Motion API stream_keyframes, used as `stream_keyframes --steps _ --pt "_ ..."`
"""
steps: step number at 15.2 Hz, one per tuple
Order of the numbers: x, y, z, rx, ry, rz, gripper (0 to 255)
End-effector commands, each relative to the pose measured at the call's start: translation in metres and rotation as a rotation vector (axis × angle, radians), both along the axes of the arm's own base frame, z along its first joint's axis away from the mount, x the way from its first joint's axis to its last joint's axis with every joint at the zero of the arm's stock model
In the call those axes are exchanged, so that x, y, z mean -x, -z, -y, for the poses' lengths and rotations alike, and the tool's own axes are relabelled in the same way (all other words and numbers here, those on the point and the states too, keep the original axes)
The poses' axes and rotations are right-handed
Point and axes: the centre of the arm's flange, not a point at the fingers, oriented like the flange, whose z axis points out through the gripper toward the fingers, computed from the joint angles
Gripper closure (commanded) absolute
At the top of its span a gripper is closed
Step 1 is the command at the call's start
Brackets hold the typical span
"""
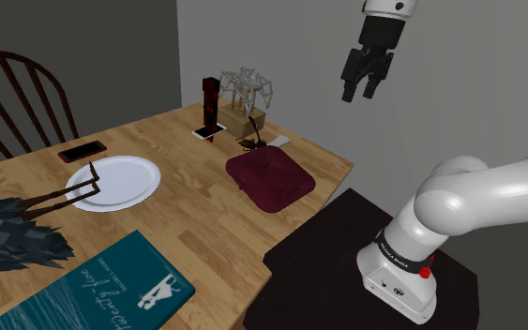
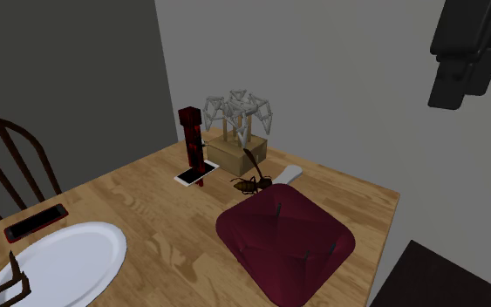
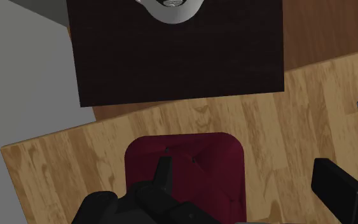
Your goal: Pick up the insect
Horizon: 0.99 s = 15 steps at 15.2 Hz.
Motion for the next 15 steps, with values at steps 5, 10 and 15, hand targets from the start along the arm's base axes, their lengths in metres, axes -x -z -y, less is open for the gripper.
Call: stream_keyframes --steps 5,10,15 --pt "-0.028 0.035 0.021 -0.010 -0.027 0.036 0" --pt "-0.066 0.078 0.045 -0.022 -0.062 0.082 0" --pt "-0.107 0.119 0.068 -0.034 -0.096 0.127 0"
